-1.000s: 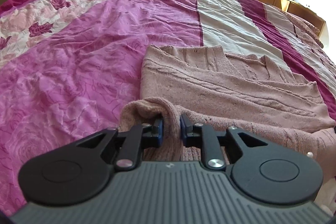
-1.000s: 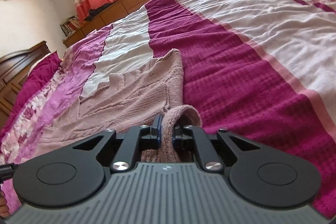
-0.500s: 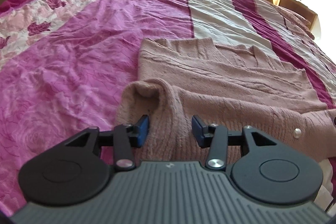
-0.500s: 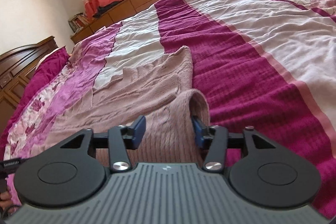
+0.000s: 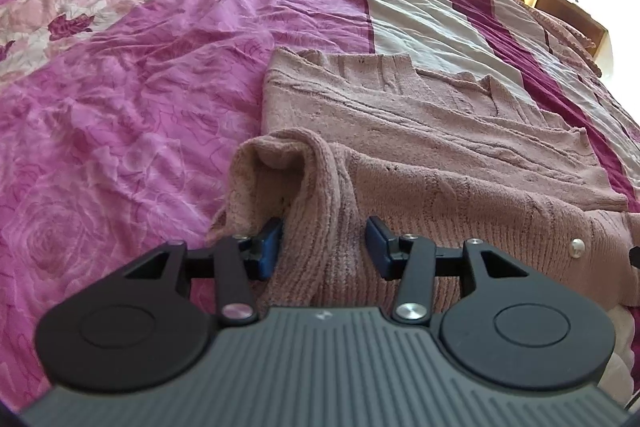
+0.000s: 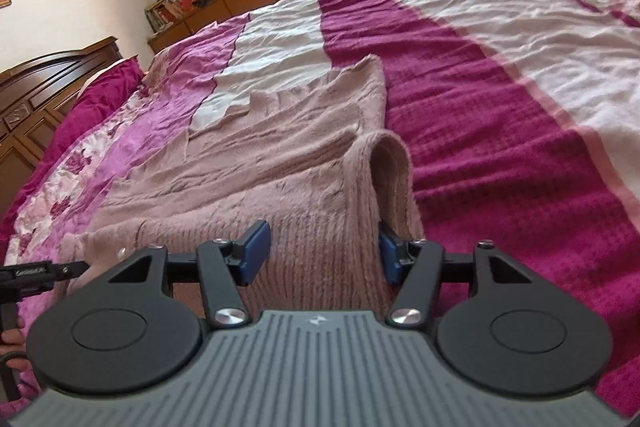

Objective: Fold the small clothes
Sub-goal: 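Close both grippers on the folded edge of the cardigan, then lift the folded edge with both grippers and fold it over toward the collar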

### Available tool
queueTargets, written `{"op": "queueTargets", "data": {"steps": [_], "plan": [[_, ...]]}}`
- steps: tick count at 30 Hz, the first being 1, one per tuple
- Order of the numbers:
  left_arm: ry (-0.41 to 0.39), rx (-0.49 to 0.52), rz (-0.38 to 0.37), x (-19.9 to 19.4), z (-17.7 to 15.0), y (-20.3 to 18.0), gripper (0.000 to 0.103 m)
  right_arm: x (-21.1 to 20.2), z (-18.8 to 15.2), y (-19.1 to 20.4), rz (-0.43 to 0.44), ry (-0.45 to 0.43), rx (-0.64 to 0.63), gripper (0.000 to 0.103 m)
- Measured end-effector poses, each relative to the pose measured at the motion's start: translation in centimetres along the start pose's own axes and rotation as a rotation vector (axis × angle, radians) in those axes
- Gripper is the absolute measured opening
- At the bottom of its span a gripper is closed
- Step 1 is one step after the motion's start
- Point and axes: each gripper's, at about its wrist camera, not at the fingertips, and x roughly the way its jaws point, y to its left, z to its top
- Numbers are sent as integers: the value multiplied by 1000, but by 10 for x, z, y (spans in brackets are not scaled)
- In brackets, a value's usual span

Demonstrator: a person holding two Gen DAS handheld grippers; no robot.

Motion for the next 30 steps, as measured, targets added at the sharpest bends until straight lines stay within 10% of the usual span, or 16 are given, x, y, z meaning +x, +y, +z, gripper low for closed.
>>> {"op": "queueTargets", "data": {"steps": [19,30], "plan": [[27,-10,-7,3,5,1,47,11,0,-5,22,14,-3,62],[39,-83,-100,-5,12,14,18,-10,18,-26,135,-21,133,12]]}}
